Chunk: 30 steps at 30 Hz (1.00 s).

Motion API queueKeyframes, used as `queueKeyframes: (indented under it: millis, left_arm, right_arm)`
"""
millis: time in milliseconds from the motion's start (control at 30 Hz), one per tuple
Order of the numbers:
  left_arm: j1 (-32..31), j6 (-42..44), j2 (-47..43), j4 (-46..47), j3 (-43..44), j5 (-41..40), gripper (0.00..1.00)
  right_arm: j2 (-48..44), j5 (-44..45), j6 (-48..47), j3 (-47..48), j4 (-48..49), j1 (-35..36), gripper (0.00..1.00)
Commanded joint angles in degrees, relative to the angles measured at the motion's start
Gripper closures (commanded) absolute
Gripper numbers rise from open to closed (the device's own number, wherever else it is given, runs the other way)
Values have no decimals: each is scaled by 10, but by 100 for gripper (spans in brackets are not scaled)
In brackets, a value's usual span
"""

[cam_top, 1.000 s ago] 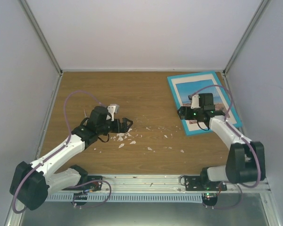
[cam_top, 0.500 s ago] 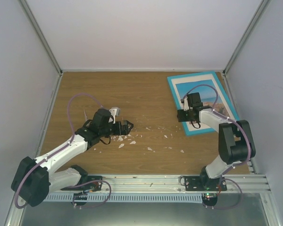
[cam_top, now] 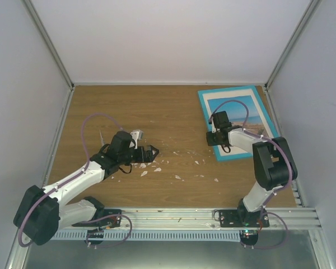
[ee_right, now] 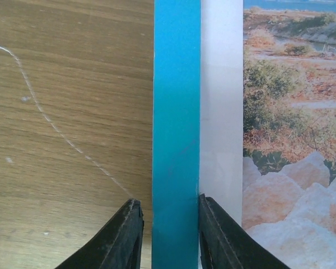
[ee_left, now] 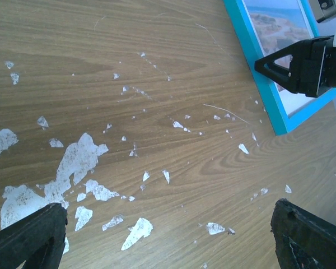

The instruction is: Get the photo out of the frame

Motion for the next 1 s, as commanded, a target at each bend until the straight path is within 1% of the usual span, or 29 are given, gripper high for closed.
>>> queueKeyframes:
  millis: [0, 67, 333, 500, 633, 733, 833, 867, 967]
  left_arm:
    - [-5, -12, -20, 37, -16, 9, 1]
    - [-5, -17, -32, 38, -25, 10, 1]
    - [-5, -34, -85, 22, -55, 4, 1]
    - [-5, -44, -116, 8, -69, 3, 1]
    - [-5, -56, -127, -8, -72, 4, 1]
    - [-6, -66, -127, -11, -72, 8, 1]
    - [-8, -73, -116, -9, -70, 9, 1]
    - [-10, -75, -110, -6, -68, 10, 1]
    - [-17, -81, -82, 7, -60, 10, 1]
  right_arm:
    - [11, 3, 23, -2, -7, 45, 72]
    - [4, 5, 37, -5, -7, 67, 75]
    - [-2, 29, 114, 16, -14, 183, 77]
    - [27, 33, 185, 65, -10, 261, 76]
    - [54, 27, 202, 115, -11, 308, 72]
    - [36, 11, 202, 116, -9, 312, 67]
    - [-8, 20, 183, 103, -18, 303, 56]
    - [-32, 23, 175, 94, -20, 294, 53]
    - [-91, 21, 151, 49, -23, 224, 49]
